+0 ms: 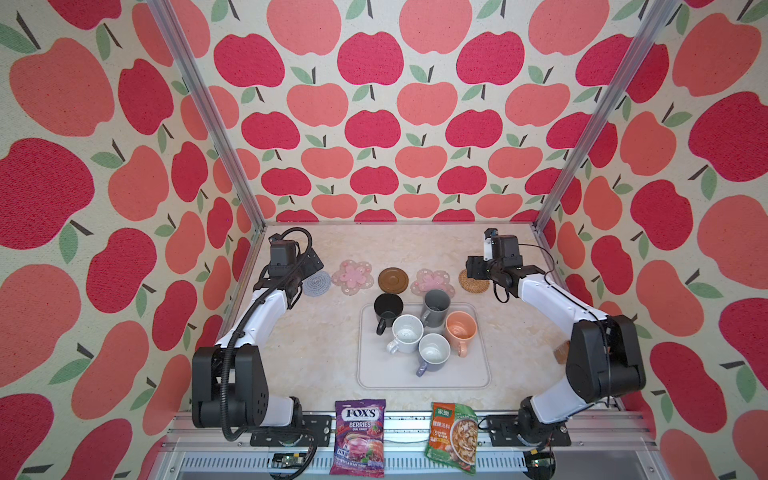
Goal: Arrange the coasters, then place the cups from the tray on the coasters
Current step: 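Raise both arms and move the grippers forward toward the coaster row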
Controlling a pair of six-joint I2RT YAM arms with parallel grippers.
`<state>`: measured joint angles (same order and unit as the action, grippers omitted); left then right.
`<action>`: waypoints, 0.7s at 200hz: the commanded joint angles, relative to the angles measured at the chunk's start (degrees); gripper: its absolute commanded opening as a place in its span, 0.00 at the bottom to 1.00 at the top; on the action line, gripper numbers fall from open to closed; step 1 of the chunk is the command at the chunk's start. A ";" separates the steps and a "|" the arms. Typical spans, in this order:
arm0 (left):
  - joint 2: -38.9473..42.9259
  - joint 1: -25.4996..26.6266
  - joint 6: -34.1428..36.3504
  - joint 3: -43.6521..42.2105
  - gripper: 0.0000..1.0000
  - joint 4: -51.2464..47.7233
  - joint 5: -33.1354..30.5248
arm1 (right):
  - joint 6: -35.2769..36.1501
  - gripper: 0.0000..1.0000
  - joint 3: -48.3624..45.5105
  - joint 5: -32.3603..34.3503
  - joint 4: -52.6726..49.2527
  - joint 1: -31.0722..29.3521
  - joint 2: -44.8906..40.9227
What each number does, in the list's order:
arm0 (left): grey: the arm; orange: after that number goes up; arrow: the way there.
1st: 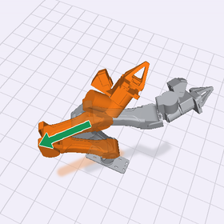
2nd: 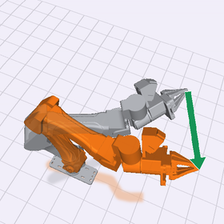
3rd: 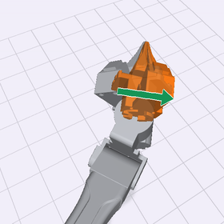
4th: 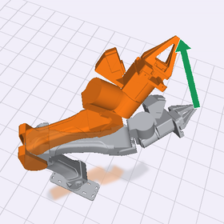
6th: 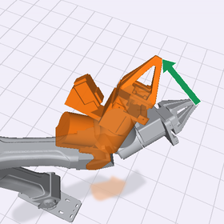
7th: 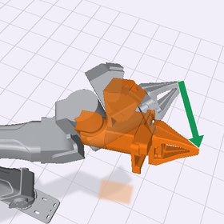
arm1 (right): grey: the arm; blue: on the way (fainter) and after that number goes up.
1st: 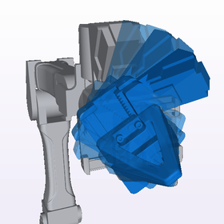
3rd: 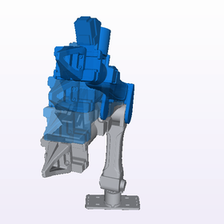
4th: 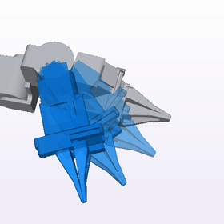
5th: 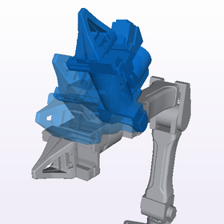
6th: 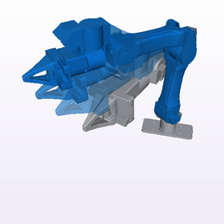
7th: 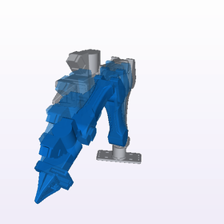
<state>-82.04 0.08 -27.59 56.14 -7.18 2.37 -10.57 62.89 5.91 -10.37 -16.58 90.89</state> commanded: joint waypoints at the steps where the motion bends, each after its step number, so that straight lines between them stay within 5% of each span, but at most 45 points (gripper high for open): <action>1: -2.65 1.23 2.30 2.58 0.91 -4.28 2.27 | 1.60 0.80 3.12 0.07 -3.58 -2.06 1.80; 33: -5.88 6.31 4.55 3.98 0.83 -8.30 1.31 | 1.08 0.81 5.26 -0.16 -3.96 -3.81 3.53; 77: -11.03 11.06 3.79 5.38 0.56 -12.72 4.46 | 0.25 0.82 7.51 -0.46 -4.93 -4.95 5.08; 140: -18.69 14.13 3.17 8.13 0.68 -15.44 3.43 | -0.66 0.84 7.72 -1.67 -5.35 -5.21 5.04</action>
<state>-97.73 13.80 -24.32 61.19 -19.38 5.67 -10.41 68.90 5.80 -14.15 -21.43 95.59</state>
